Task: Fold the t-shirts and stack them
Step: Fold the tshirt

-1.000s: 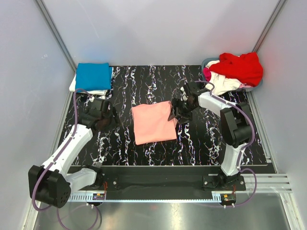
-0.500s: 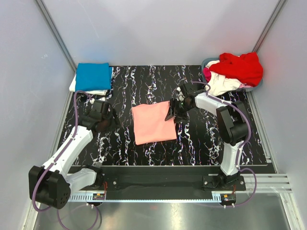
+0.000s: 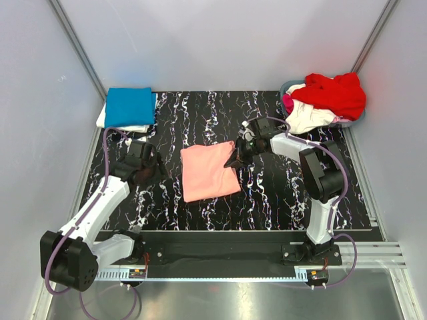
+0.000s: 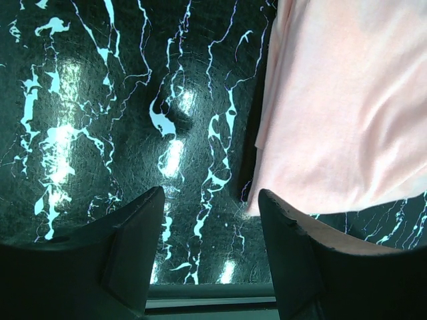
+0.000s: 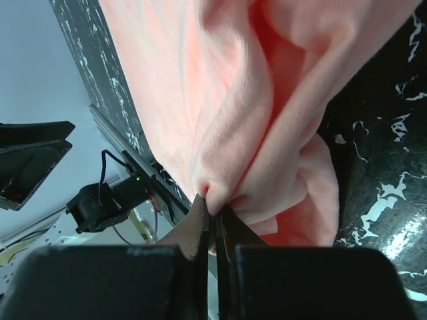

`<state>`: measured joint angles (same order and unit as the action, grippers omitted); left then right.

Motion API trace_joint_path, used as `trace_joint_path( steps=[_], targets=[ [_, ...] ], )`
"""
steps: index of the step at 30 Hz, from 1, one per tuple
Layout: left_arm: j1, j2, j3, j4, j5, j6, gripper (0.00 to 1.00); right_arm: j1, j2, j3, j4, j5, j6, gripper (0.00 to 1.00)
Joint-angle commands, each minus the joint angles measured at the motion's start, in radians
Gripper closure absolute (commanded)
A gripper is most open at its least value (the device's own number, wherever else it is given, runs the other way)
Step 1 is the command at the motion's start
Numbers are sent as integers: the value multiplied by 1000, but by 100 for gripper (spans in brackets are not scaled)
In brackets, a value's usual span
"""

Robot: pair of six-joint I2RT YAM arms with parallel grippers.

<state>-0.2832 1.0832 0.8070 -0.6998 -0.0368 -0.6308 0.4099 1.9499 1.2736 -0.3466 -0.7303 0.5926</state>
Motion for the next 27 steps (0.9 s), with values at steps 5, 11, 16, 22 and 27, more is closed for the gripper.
trace_joint_path(
  steps=[5,11,16,22,27],
  targets=[
    [-4,-29,-5,36,-3,-3,37,-55,9,-181,228,-137,56,100],
    [-4,-23,-8,37,-8,-3,37,-180,55,-258,397,-305,95,100],
    [-4,-12,-8,45,-11,-4,37,-203,90,-223,269,-314,-8,85],
    [-4,0,-5,45,-17,-6,37,-209,129,-166,69,-166,-122,55],
    [-4,17,6,60,-2,-12,37,-209,26,-143,-35,-100,-160,46]
  ],
)
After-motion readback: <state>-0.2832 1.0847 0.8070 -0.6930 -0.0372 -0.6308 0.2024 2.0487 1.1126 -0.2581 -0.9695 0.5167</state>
